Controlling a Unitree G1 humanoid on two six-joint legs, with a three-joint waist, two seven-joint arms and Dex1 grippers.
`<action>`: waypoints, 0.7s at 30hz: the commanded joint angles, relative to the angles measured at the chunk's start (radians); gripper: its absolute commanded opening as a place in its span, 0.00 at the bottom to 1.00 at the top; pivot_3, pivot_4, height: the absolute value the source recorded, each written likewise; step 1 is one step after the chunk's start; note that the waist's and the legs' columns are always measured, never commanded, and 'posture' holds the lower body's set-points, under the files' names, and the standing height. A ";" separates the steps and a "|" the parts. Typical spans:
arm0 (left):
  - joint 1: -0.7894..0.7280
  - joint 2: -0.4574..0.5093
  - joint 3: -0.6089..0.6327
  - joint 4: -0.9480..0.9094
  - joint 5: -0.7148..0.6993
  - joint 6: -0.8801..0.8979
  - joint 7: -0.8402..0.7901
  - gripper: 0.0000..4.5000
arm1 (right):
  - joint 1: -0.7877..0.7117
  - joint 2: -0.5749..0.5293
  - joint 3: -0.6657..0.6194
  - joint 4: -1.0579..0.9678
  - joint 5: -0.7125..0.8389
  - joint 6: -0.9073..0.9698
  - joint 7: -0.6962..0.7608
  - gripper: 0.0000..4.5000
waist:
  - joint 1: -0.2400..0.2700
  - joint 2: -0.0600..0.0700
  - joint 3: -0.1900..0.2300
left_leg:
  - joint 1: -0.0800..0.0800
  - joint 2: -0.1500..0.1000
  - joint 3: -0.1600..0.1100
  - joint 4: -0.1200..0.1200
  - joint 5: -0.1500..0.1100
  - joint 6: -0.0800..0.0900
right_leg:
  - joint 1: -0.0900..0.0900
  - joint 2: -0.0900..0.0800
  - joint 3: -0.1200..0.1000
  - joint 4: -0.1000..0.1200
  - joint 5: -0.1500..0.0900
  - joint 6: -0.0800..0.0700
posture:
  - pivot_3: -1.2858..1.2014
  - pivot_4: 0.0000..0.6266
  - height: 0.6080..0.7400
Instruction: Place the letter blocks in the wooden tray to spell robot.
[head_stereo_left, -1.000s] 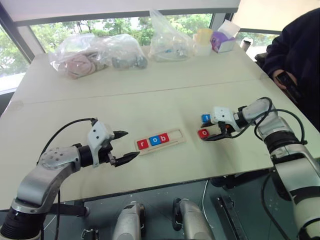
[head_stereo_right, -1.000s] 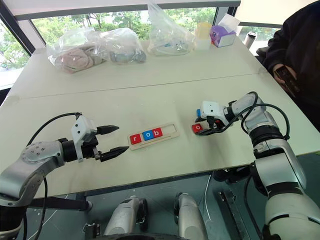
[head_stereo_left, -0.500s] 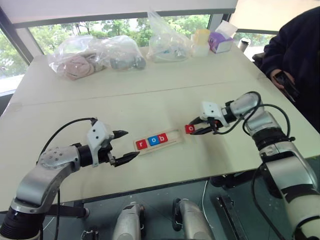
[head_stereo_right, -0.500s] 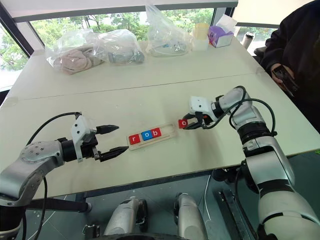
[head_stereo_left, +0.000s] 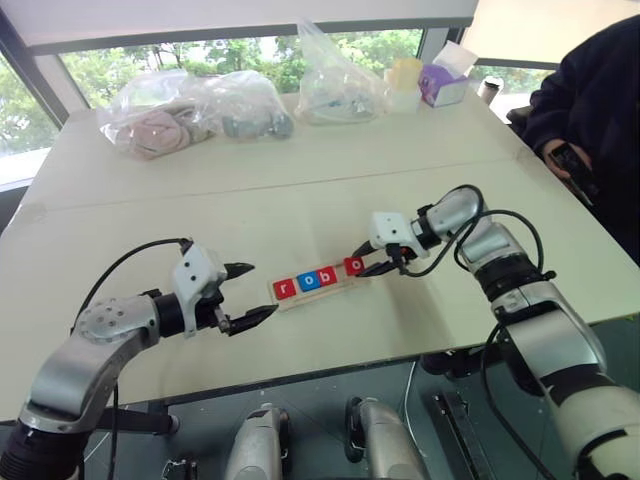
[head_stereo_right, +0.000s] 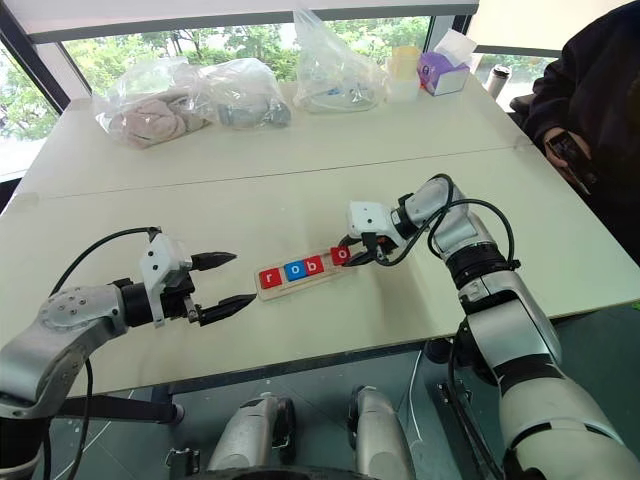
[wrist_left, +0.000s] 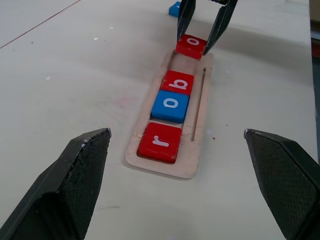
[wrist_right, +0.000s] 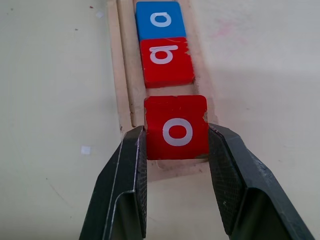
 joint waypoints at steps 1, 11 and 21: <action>0.005 0.000 0.035 -0.040 -0.008 -0.011 0.010 1.00 | -0.036 0.011 -0.004 0.002 0.001 -0.017 -0.001 0.25 | 0.000 0.000 0.000 | 0.000 0.000 0.000 0.000 0.000 0.000 | 0.000 0.000 0.000 0.000 0.000 0.000 | 0.52 0.24 0.89; 0.014 -0.001 0.035 -0.051 -0.013 -0.008 0.022 1.00 | -0.054 0.041 -0.001 0.039 -0.013 -0.037 -0.009 0.25 | 0.001 0.000 0.000 | 0.000 0.000 0.000 0.000 0.000 0.000 | 0.000 0.000 0.000 0.000 0.000 0.000 | 0.52 0.24 0.89; 0.013 -0.003 0.032 -0.053 -0.015 -0.008 0.029 1.00 | -0.058 0.051 -0.002 0.057 -0.019 -0.047 -0.005 0.25 | 0.000 0.000 0.000 | 0.000 0.000 0.000 0.000 0.000 0.000 | 0.000 0.000 0.000 0.000 0.000 0.000 | 0.52 0.24 0.89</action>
